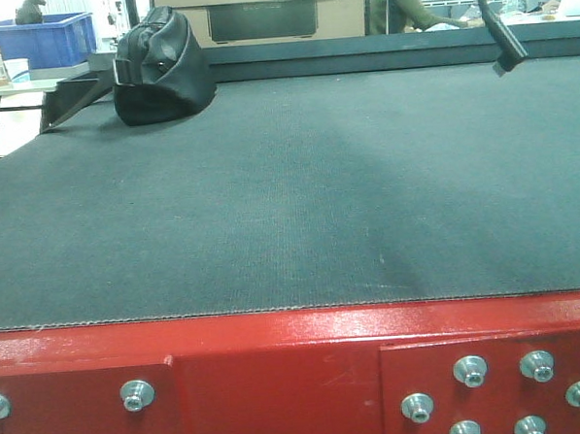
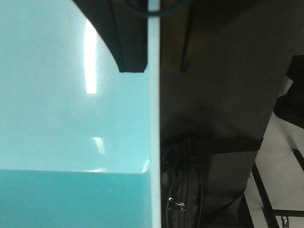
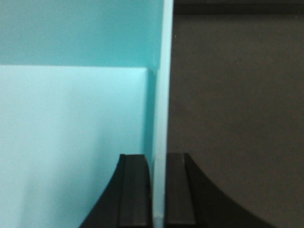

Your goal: Fetch blue bin and place on conveyor start

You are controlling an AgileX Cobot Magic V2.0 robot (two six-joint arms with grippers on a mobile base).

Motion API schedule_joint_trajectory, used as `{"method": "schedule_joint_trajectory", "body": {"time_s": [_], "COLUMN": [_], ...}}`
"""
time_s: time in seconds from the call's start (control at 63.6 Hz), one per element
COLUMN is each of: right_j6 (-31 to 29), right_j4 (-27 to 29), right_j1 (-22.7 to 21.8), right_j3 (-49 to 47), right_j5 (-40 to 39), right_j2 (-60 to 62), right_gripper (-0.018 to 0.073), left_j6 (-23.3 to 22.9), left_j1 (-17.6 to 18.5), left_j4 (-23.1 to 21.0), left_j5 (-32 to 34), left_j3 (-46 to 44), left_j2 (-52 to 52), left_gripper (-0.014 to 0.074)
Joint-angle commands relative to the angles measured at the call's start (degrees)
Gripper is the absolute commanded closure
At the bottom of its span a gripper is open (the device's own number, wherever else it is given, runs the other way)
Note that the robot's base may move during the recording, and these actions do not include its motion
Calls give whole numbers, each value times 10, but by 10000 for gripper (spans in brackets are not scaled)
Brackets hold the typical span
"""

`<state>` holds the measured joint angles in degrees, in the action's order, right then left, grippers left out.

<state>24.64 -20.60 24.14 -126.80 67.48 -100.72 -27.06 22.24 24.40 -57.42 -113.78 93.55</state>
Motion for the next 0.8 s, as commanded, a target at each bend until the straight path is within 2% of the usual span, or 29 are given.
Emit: {"method": "schedule_joint_trajectory", "body": {"time_s": [0.0,0.126,0.723,0.786], "right_j6": [-5,-5,-5,-5], "right_j4": [18,18,18,18], "right_j1": [5,5,5,5], "right_j3": [-5,-5,-5,-5], "right_j5": [-3,8,-37,-31], "right_j2": [7,7,7,7], "right_gripper": [722,722,722,722], "left_j6": [3,3,3,3], "left_j1": [8,8,8,8], "left_j4": [-5,-5,-5,-16], "left_j5": [33,33,33,32], "left_j3": [-5,-5,-5,-5], "left_j2": [-6,-6,-6,-6], "left_gripper": [708,708,708,708]}}
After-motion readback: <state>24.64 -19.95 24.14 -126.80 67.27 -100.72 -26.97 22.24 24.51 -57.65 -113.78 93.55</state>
